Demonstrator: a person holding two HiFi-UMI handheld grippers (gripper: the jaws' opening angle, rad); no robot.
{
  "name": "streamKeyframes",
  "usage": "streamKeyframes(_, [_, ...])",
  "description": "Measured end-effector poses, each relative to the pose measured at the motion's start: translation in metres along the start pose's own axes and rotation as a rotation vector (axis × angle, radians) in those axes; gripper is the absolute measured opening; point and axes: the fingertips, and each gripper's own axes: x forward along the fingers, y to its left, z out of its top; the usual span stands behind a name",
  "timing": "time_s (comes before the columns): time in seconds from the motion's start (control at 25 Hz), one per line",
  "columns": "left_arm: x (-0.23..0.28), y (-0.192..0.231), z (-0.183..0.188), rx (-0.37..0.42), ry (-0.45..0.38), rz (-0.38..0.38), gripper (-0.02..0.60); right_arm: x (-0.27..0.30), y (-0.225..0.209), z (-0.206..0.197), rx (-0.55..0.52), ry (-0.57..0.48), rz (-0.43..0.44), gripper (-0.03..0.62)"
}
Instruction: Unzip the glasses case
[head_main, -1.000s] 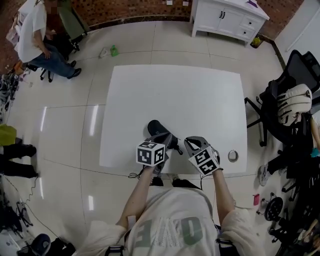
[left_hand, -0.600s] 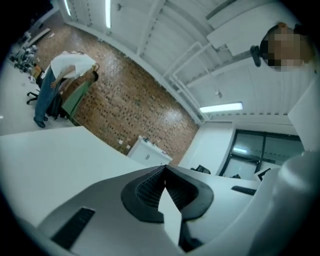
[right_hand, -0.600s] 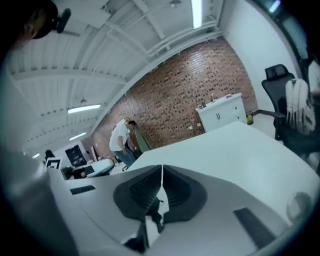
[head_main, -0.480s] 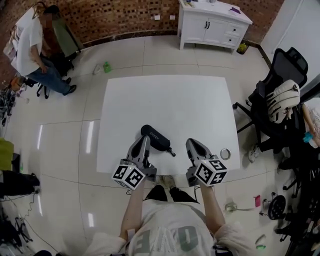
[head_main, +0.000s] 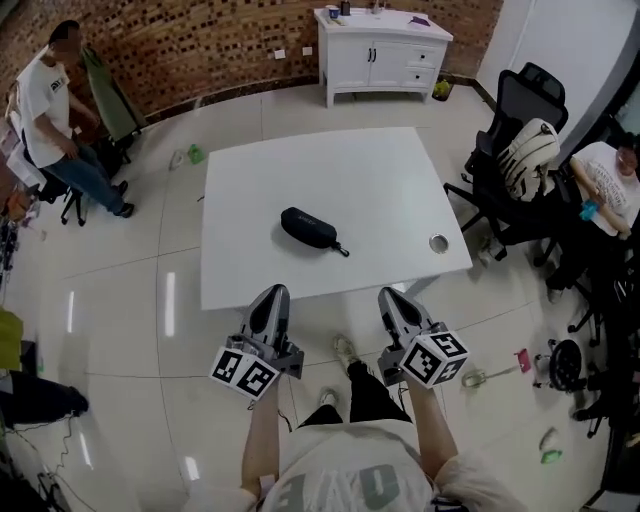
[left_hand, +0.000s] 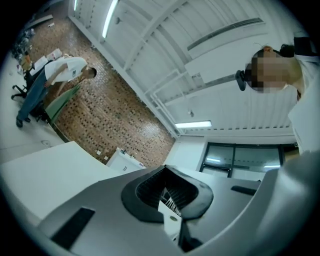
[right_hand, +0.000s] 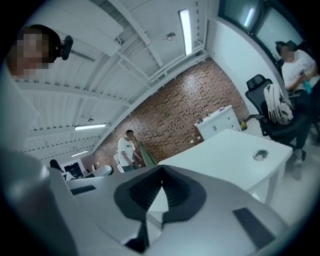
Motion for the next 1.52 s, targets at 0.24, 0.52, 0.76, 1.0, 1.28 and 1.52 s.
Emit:
streamKeyframes(0.24, [-0.104,-0.072,-0.003,0.033,0.015,0.024,0.003,-0.117,0.057,-0.035,-0.032,-0.013,-0.017,0.002])
streamKeyframes(0.52, [-0.232,-0.170,-0.025,0.066,-0.006,0.025,0.003,-0.257,0.108,-0.086,-0.064,-0.052,-0.007,0.002])
streamKeyframes(0.76, [-0.383,-0.305,-0.070,0.097,-0.061,0.054,0.003,-0.437,0.138,-0.161,-0.072,-0.035,0.006,0.002])
streamKeyframes(1.0, [-0.479,-0.409,-0.094,0.171,0.006,0.122,0.003,-0.563,0.169,-0.172,-0.057,-0.025,-0.010,0.002])
streamKeyframes(1.28, [-0.490,-0.453,-0.094,0.182,-0.029,0.114,0.003,-0.609,0.173,-0.164,-0.076,-0.019,0.009,0.002])
streamKeyframes(1.52, [-0.482,-0.491,-0.112,0.238,-0.015,0.080,0.003,-0.640,0.173,-0.161,-0.170,-0.027,-0.020,0.002])
